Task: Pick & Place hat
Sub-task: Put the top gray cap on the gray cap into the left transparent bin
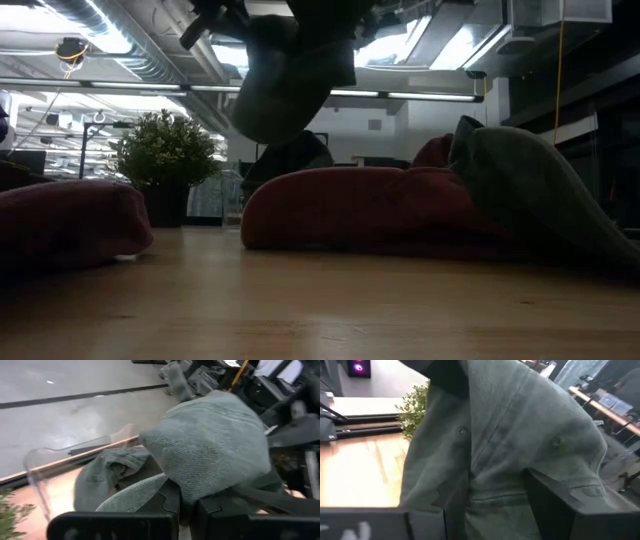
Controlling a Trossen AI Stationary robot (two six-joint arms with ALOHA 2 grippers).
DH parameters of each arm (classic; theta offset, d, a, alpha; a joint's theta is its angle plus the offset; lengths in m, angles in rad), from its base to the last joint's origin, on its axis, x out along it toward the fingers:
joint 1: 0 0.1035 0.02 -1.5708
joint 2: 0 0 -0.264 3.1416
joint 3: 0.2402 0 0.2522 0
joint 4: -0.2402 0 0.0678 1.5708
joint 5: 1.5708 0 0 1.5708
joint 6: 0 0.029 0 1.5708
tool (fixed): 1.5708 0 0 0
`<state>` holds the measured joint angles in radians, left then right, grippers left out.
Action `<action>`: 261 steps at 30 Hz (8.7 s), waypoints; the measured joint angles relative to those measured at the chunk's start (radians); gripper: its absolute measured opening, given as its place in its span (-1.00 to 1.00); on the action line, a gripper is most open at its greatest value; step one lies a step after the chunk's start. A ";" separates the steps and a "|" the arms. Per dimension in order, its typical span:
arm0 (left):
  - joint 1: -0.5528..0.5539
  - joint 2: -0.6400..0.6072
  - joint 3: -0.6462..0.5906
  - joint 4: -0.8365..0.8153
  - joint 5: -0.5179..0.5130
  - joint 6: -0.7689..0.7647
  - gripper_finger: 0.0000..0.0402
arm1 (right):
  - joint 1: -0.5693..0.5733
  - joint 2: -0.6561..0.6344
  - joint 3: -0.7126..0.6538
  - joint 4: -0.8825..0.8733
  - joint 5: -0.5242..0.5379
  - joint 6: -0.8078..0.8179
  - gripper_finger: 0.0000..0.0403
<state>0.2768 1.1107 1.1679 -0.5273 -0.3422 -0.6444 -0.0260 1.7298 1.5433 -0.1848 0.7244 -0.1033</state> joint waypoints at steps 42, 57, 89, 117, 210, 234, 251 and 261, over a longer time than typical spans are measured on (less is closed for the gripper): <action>-0.008 -0.070 0.000 -0.161 0.320 0.646 -0.91 | -0.099 -0.102 -0.001 0.025 -1.129 0.652 -0.98; -0.007 -0.167 0.002 -0.128 0.412 0.826 -0.81 | -0.122 -0.103 -0.003 0.314 -1.284 0.835 -0.99; -0.054 -0.110 0.000 0.141 0.360 0.788 0.14 | -0.195 -0.167 0.000 0.142 -0.881 0.697 -0.96; -0.113 0.056 0.000 0.406 0.098 1.021 0.14 | -0.191 -0.142 -0.001 0.251 -0.965 0.763 -0.95; -0.006 0.031 0.000 0.035 1.137 0.435 -0.96 | 0.042 -0.106 0.000 0.145 -0.633 -0.459 0.07; 0.059 0.035 0.000 -0.046 1.012 0.426 -0.96 | 0.037 -0.126 0.000 0.078 -0.432 -0.458 0.07; 0.087 0.045 0.000 -0.052 1.125 0.371 -0.96 | 0.061 -0.129 0.000 0.029 -0.570 -0.639 0.07; 0.087 0.044 0.000 0.014 1.061 0.424 -0.96 | 0.085 -0.129 0.000 0.027 -0.508 -0.630 0.07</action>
<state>0.3634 1.1549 1.1679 -0.5132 0.7188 -0.2203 0.0589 1.6012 1.5429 -0.1577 0.2161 -0.7338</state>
